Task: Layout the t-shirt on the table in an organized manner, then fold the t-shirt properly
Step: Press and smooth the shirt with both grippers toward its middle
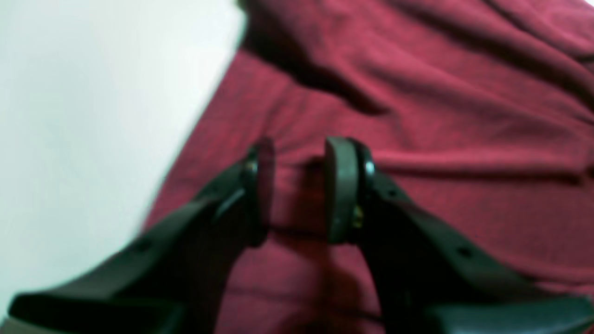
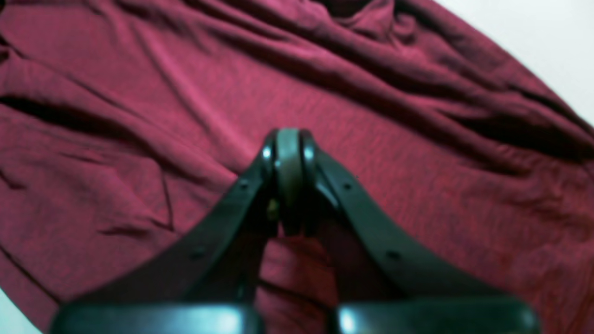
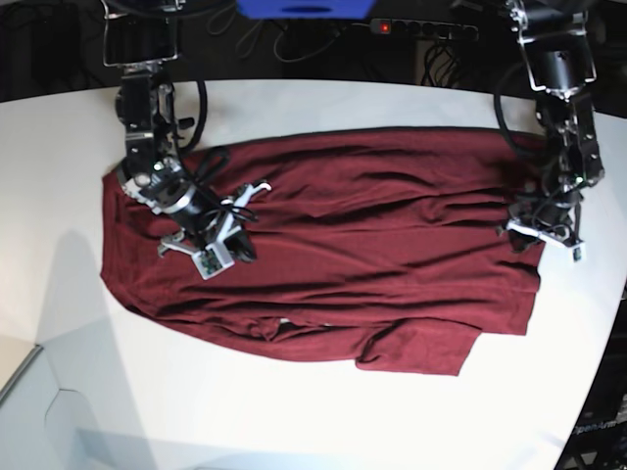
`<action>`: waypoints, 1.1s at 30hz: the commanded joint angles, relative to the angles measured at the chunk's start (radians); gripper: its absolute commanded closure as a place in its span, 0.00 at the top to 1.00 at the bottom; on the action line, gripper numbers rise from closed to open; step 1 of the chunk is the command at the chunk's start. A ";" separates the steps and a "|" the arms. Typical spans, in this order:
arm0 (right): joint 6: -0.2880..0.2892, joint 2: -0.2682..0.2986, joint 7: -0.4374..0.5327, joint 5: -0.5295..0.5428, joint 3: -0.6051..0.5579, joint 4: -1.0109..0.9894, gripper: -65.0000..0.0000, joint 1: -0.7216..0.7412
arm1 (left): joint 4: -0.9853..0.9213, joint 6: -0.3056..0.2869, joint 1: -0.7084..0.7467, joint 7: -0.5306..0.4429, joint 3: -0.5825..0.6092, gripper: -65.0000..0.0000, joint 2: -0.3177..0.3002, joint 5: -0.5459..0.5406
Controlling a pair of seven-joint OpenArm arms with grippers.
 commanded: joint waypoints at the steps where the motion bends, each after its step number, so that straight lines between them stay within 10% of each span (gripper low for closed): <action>1: 0.000 0.005 0.030 0.019 0.004 0.003 0.00 0.018 | 0.006 0.014 0.007 0.030 -0.003 0.28 -0.016 0.012; 20: 0.000 0.005 0.025 0.019 -0.001 -0.170 0.00 0.219 | 0.287 0.017 -0.048 0.029 -0.006 0.29 -0.005 0.010; 33: -0.004 0.046 0.090 0.017 -0.001 -0.707 0.00 0.461 | 0.124 0.019 -0.182 0.037 0.005 0.29 0.026 0.018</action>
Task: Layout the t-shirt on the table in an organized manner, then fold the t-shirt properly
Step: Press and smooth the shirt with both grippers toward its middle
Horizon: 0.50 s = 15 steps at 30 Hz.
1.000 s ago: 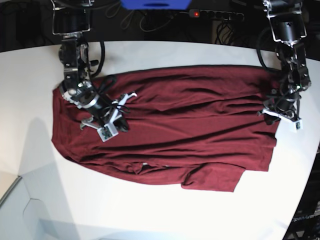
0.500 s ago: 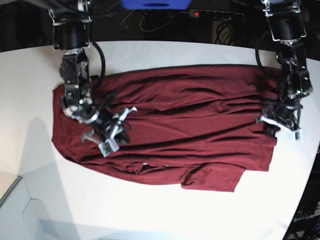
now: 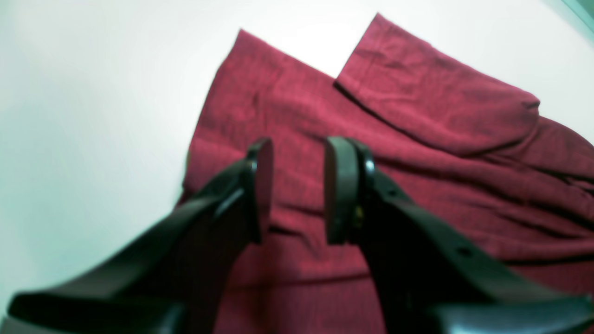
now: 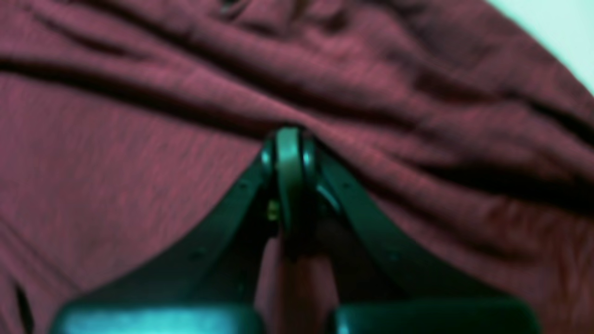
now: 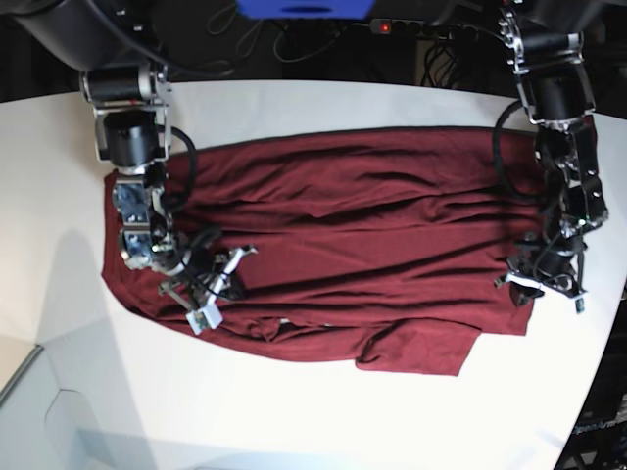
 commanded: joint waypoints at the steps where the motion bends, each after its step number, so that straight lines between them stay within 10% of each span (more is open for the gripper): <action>1: -0.005 0.010 0.012 -0.010 0.001 -0.033 0.00 0.036 | 0.017 -0.008 -0.027 -0.024 -0.004 0.29 -0.014 -0.008; 15: -0.307 0.013 0.388 -0.010 -0.061 -0.446 0.00 0.231 | 0.017 -0.010 -0.026 -0.032 -0.004 0.29 -0.010 -0.011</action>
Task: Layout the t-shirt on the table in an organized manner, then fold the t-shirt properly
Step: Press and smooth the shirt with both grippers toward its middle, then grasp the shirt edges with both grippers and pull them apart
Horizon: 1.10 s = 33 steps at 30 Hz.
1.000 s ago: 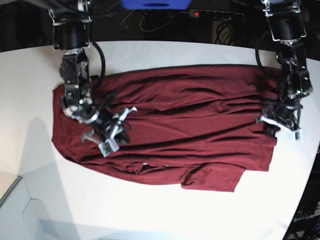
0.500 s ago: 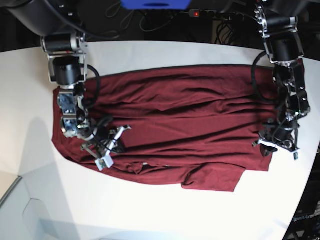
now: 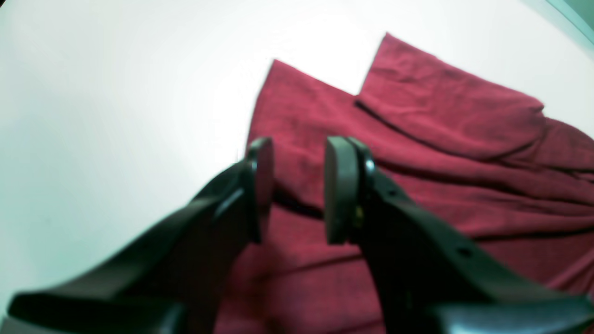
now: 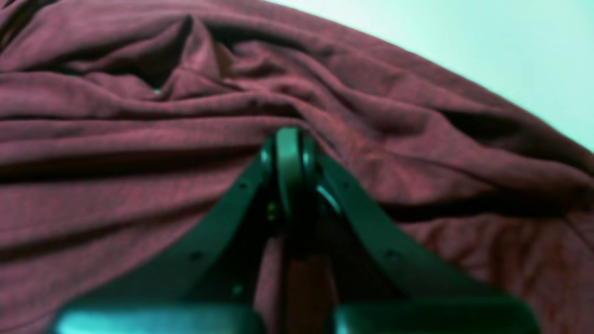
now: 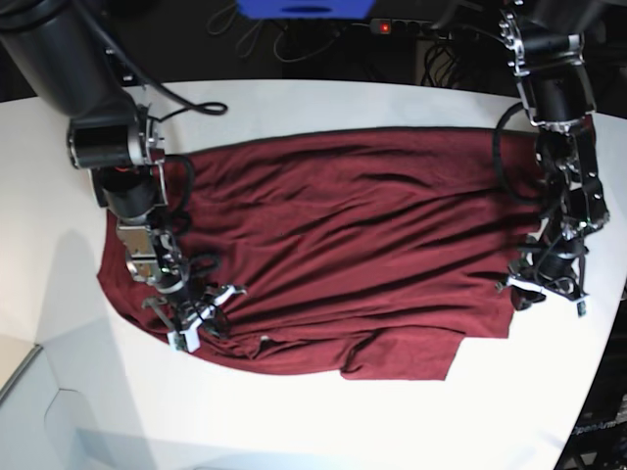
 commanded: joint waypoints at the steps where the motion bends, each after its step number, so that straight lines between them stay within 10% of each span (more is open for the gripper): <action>1: -0.032 0.009 0.015 -0.004 0.003 0.017 0.00 0.021 | 0.015 -0.007 -0.024 -0.029 -0.002 0.29 -0.011 -0.012; 18: -0.032 0.006 -0.096 -0.004 -0.002 0.732 0.00 -0.344 | -0.322 -0.009 -0.164 -0.037 -0.001 0.29 0.061 -0.007; 33: -0.030 0.010 -0.136 -0.004 0.001 0.869 0.00 -0.490 | -0.654 -0.010 -0.245 -0.374 -0.001 0.29 -0.059 -0.007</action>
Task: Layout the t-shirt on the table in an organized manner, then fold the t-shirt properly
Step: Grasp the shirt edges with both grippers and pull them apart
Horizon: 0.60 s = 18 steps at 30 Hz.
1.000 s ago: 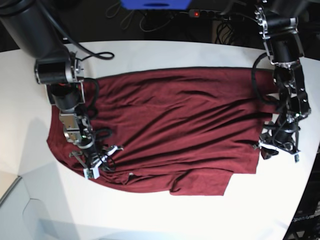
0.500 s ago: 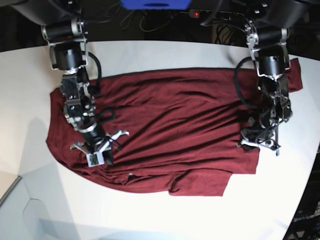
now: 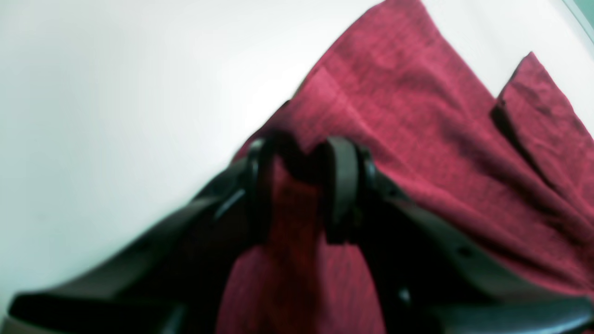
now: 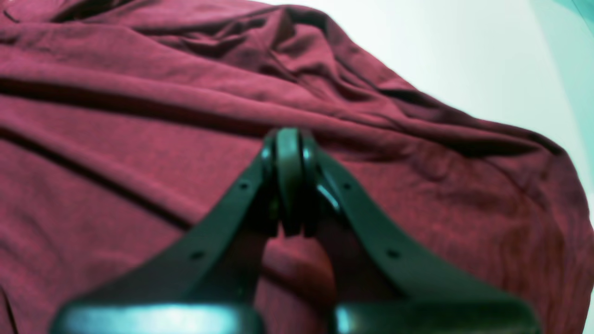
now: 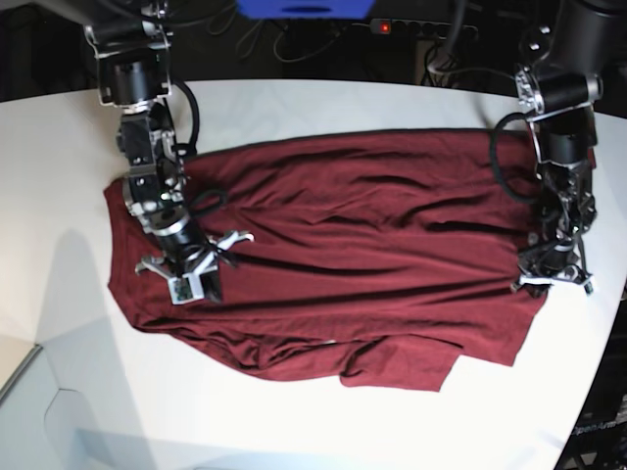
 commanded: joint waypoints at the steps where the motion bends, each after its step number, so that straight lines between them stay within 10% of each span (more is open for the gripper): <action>1: 0.000 0.005 0.030 0.011 0.002 0.021 0.00 0.003 | 0.008 0.012 -0.033 0.009 -0.001 0.29 -0.014 0.007; 18: 0.000 0.079 0.028 0.013 0.047 0.188 0.00 -0.229 | 0.154 0.012 -0.052 0.037 -0.001 0.29 -0.028 0.004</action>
